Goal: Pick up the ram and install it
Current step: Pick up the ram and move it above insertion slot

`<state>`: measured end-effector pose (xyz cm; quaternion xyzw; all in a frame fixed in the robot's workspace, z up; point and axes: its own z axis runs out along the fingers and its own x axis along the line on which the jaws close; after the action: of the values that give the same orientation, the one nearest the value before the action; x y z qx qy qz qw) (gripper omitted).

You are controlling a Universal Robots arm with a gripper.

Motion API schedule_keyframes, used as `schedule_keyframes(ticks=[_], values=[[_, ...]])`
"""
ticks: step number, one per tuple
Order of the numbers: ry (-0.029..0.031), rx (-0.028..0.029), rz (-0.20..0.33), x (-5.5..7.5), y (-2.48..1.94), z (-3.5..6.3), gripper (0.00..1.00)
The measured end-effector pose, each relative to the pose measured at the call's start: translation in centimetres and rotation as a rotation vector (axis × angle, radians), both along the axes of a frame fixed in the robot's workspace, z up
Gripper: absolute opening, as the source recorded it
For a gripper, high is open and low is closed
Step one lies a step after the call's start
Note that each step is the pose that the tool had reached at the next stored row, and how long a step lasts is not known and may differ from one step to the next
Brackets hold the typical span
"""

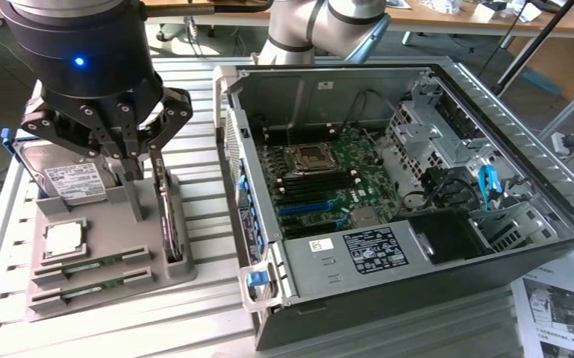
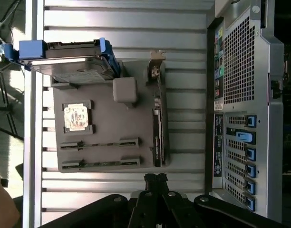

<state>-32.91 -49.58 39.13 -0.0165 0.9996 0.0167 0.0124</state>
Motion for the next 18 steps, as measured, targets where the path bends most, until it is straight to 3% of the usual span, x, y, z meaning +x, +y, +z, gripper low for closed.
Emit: schedule_keyframes(ticks=[18], values=[[-0.0001,0.0001,0.29,0.0,0.0,-0.01,0.11]])
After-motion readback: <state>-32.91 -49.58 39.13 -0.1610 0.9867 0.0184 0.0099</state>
